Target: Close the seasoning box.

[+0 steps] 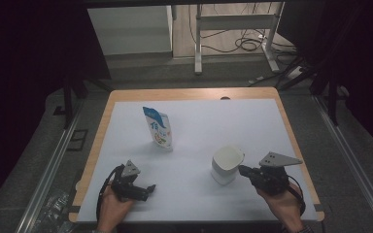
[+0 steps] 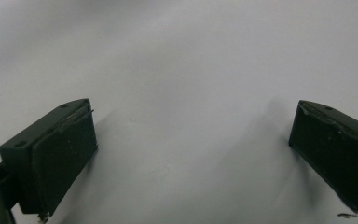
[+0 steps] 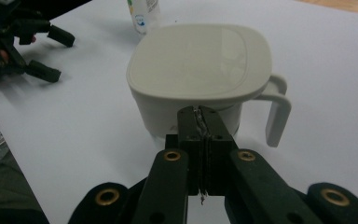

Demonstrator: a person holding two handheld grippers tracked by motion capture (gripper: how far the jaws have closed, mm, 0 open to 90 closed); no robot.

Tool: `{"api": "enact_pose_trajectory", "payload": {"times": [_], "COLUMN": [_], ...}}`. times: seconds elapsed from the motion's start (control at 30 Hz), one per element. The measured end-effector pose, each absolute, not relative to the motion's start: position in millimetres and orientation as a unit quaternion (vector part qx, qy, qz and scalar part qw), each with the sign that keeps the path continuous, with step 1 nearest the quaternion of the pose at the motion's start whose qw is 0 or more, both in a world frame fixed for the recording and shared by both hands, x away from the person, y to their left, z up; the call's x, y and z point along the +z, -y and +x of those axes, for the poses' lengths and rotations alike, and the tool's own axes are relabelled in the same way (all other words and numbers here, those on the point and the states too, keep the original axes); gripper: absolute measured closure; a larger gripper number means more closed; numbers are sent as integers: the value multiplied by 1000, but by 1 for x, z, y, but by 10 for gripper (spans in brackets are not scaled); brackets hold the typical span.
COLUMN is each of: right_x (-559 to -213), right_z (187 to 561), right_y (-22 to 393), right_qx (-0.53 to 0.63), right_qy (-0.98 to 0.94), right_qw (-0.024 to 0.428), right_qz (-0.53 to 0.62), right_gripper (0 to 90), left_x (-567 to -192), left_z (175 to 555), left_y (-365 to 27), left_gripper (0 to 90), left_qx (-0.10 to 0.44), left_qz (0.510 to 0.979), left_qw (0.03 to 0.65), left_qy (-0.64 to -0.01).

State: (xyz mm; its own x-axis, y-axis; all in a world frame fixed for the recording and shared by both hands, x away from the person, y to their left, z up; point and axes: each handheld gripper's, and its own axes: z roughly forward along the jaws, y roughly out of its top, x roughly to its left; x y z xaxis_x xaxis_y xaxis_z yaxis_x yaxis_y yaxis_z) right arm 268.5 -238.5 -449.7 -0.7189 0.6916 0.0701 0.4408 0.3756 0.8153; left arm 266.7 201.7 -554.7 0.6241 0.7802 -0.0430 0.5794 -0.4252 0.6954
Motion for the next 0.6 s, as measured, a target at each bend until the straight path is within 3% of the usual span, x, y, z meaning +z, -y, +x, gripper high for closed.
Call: {"api": "enact_pose_trajectory", "payload": {"times": [0.6], "right_x": [-487], "right_z": [266], "right_y": [226], "right_qx": [413], "right_qy": [-841], "right_qw": [117], "right_qz": [330], "right_gripper": [875], "left_x": [-555], "left_z": [267], "left_y": [-202], "left_gripper": [8], "left_qx": [145], "left_qz": [831], "left_qw": [348], "left_qy": [-410]}}
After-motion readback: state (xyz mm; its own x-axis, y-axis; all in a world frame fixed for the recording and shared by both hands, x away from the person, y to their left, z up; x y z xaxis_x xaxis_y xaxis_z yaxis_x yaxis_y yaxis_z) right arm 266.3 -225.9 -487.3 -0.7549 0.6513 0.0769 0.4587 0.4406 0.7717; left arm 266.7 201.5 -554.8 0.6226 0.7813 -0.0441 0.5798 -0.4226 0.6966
